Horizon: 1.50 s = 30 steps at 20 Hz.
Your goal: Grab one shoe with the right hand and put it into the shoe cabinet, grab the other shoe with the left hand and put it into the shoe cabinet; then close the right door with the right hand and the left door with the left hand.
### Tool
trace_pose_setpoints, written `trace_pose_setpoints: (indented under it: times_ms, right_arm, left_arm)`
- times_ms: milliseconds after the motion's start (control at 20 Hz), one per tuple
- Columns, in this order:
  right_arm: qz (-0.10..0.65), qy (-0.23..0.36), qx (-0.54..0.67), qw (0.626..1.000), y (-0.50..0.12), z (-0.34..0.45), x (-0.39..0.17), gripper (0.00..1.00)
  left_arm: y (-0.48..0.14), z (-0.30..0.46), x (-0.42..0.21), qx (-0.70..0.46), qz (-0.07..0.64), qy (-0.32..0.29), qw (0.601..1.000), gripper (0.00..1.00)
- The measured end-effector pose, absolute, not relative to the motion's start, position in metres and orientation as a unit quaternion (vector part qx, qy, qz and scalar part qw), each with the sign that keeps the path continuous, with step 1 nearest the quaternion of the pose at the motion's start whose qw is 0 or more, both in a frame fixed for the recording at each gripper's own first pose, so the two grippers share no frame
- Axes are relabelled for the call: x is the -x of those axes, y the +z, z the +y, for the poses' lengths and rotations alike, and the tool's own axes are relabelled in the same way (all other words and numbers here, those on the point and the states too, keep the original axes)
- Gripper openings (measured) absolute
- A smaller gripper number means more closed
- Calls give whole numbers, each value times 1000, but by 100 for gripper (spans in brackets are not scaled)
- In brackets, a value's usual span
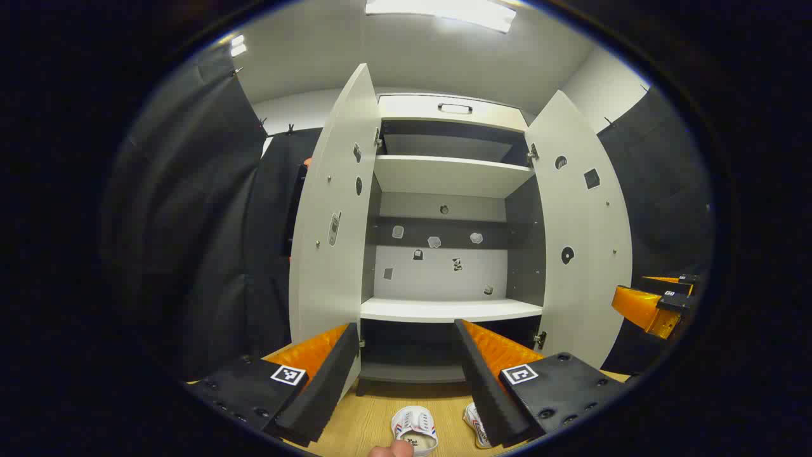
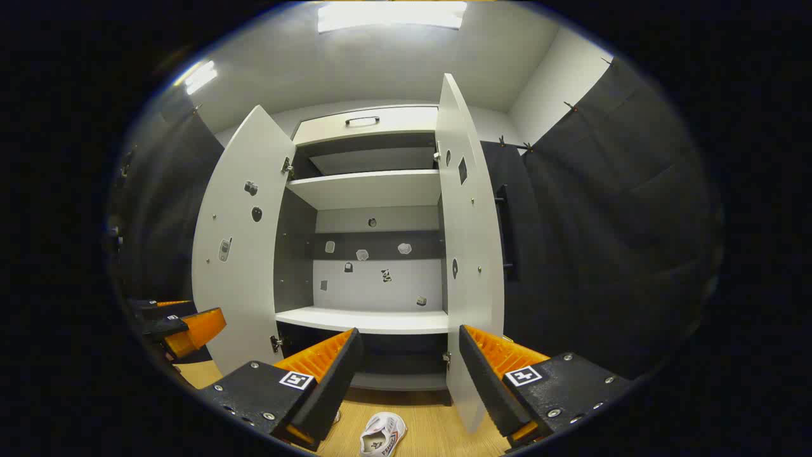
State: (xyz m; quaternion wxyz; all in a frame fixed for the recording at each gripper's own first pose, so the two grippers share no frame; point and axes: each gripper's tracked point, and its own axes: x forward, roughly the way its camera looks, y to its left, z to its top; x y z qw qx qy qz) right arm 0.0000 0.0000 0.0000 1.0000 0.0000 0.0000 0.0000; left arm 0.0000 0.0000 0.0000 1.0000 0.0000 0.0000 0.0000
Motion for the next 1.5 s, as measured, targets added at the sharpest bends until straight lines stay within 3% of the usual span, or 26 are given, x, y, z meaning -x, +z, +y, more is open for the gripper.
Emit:
trace_pose_setpoints:
  times_ms: [850, 1050, 1500]
  right_arm:
    - [21, 31, 20, 999, -28, 31, -25, 94]
    - [70, 41, 36, 996, -78, 41, -45, 94]
    - [284, 50, 83, 954, -288, 44, -41, 94]
  left_arm:
    - [9, 18, 10, 7, -8, 20, 1000, 96]
    - [8, 23, 13, 4, -6, 26, 1000, 96]
    - [6, 35, 15, -2, -6, 41, 999, 96]
